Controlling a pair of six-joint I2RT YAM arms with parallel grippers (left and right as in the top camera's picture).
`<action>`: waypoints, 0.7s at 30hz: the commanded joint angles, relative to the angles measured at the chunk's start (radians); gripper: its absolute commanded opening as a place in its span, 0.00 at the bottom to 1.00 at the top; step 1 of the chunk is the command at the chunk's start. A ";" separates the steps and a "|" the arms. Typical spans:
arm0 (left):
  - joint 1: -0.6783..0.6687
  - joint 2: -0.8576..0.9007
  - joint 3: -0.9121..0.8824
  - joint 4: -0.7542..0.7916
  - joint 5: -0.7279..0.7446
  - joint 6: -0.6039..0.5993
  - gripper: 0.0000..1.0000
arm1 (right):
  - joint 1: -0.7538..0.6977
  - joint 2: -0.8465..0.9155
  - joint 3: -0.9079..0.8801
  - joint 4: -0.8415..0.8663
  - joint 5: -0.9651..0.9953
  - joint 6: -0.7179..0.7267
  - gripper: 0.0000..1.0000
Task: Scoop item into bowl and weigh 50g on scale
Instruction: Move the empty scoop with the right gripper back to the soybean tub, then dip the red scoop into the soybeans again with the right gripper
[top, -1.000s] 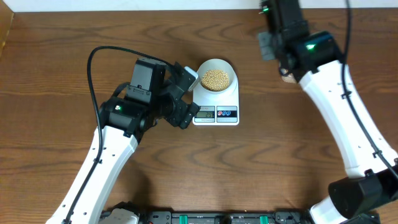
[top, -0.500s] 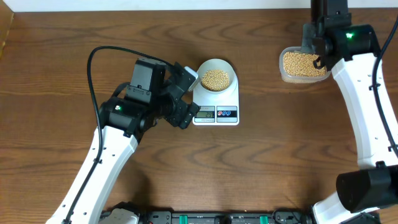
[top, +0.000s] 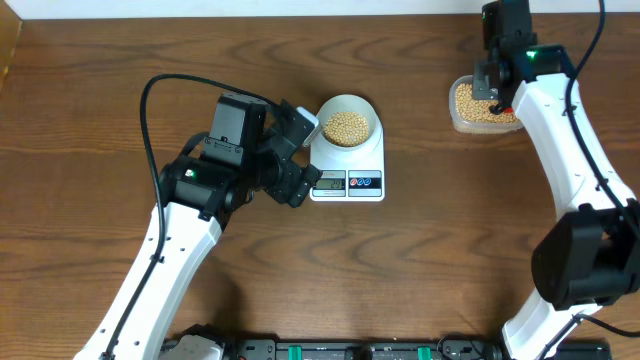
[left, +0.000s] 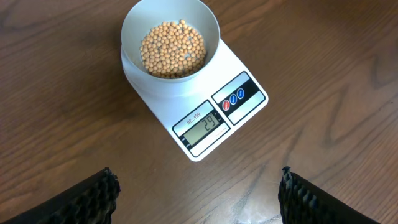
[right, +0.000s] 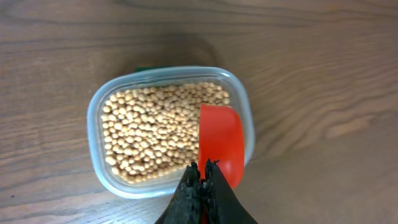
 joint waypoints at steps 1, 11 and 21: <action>0.003 -0.005 -0.004 0.001 0.008 0.014 0.84 | -0.011 0.017 -0.026 0.033 -0.051 0.018 0.01; 0.003 -0.005 -0.004 0.001 0.008 0.014 0.84 | -0.065 0.024 -0.112 0.132 -0.126 0.014 0.01; 0.003 -0.005 -0.004 0.001 0.008 0.014 0.84 | -0.108 0.024 -0.196 0.212 -0.273 0.003 0.01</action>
